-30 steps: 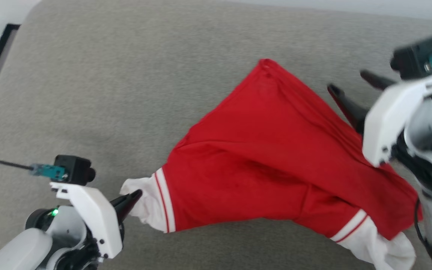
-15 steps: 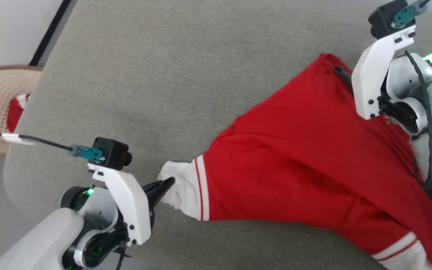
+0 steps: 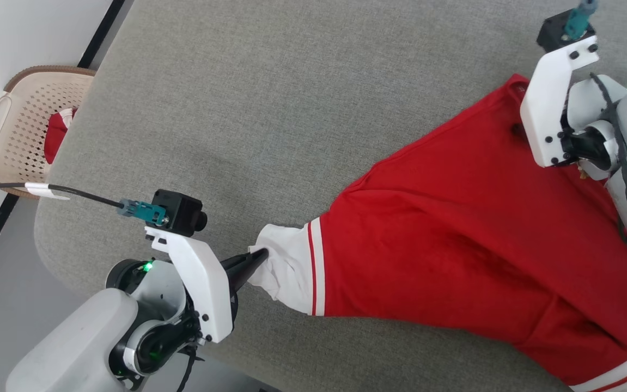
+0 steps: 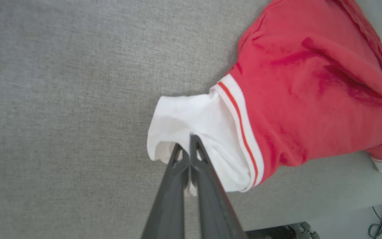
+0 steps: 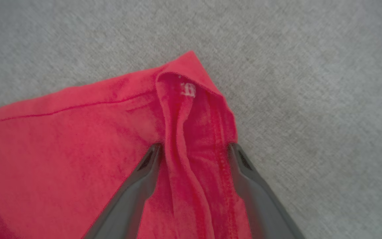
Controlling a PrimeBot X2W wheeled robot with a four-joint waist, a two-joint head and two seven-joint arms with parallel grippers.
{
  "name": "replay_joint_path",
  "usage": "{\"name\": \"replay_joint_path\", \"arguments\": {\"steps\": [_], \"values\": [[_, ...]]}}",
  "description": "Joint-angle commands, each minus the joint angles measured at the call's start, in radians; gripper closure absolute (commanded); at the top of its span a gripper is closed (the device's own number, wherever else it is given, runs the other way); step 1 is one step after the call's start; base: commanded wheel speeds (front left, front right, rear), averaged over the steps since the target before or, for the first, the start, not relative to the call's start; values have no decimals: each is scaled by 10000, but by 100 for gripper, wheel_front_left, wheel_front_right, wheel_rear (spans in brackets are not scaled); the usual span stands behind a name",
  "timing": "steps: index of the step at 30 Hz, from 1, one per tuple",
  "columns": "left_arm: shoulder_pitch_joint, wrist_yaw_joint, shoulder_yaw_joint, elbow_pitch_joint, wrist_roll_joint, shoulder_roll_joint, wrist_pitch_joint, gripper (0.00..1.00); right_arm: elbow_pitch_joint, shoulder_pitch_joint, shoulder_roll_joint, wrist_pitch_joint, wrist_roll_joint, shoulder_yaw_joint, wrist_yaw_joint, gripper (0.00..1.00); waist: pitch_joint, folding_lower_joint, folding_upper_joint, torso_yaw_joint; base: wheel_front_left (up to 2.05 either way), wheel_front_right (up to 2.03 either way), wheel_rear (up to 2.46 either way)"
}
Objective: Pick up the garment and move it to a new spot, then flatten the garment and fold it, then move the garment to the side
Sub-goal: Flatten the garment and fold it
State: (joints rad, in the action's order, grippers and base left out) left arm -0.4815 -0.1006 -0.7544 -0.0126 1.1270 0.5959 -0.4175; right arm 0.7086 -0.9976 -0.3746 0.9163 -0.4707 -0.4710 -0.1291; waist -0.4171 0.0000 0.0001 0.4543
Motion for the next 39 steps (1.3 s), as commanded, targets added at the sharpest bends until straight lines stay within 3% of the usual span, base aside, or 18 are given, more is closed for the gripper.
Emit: {"name": "replay_joint_path", "arguments": {"steps": [1, 2, 3, 4, 12, 21, 26, 32, 39], "values": [[-122, 69, 8, -67, 18, -43, 44, 100, 794, 1150, 62, 784, -247, -681, -41, 0, 1, 0, -1, 2, 0, 0, 0], [-133, 94, 19, -112, 33, -38, 51, 100, 814, 1167, 30, 891, -358, -869, -50, 13, 6, 0, -1, -9, 0, 0, 0], [-151, 114, 31, -159, 46, -26, 51, 100, 793, 1133, -39, 936, -436, -1054, -50, 75, 13, 0, -1, -24, 0, 0, 0], [-177, 121, 46, -194, 64, -14, 34, 100, 727, 1036, -115, 923, -530, -1193, -50, 100, 24, 0, -1, -50, 0, 0, 0], [-724, 73, 314, -259, 82, 483, -404, 100, -152, -217, -504, -168, -1378, -1259, -13, 100, 267, 0, -1, -520, 0, 0, 0], [-2049, -116, 954, -185, -32, 1800, -1440, 100, -1840, -492, -1266, -1041, -1926, -1136, -15, 100, 781, 0, -1, -1549, 0, 0, 0], [-3161, -47, 1230, -344, -229, 2418, -2121, 100, -2926, -234, -1680, -1234, -1867, -365, -15, 100, 1149, 0, -1, -2186, 0, 0, 0], [-4407, 285, 1255, -1124, -692, 2272, -2212, 100, -3289, -197, -1555, -1471, -1251, 728, -15, 100, 1309, 0, -1, -2614, 0, 0, 0], [-6478, 992, 1104, -3005, -1936, 1295, -1096, 100, -2769, -659, -761, -2495, 276, 2096, -13, 100, 1278, 0, -1, -2950, 0, 0, 0]]}}
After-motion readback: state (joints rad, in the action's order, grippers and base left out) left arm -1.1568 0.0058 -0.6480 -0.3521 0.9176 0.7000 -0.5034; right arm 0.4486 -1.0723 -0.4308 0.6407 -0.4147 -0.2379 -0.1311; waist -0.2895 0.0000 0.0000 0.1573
